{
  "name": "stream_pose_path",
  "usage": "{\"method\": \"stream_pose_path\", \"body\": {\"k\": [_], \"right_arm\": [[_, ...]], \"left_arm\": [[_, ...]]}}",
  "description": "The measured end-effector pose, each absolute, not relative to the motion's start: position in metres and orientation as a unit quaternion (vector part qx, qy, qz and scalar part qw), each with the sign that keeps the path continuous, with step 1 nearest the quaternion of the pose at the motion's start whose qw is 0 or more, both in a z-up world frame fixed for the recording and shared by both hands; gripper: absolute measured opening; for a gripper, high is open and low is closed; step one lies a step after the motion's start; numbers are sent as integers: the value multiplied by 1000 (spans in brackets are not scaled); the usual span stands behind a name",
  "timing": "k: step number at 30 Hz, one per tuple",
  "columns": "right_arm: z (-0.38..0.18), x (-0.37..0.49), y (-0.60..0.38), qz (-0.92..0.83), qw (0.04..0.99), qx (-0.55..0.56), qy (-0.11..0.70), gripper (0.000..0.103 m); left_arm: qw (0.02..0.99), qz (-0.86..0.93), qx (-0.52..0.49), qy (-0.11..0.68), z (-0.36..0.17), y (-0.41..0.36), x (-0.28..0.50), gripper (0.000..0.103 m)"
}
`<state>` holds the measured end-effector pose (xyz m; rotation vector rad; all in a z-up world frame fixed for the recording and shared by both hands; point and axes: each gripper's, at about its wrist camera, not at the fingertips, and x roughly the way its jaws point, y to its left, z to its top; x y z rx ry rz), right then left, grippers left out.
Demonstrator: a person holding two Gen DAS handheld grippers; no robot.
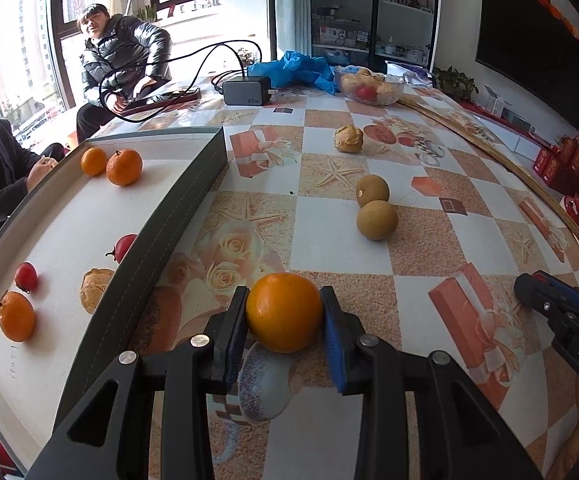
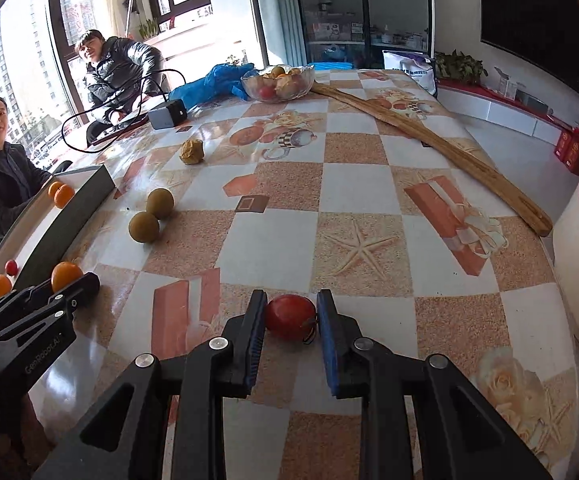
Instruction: Organize fruits
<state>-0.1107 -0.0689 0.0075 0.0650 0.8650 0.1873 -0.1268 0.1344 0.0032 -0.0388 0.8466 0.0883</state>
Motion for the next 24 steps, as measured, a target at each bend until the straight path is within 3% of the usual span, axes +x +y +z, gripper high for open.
{"method": "stream_pose_path", "body": {"k": [24], "right_arm": [[7, -113, -72, 89, 905, 38, 415, 27]], "left_arm": [[911, 46, -15, 409, 3, 133, -127, 37]]}}
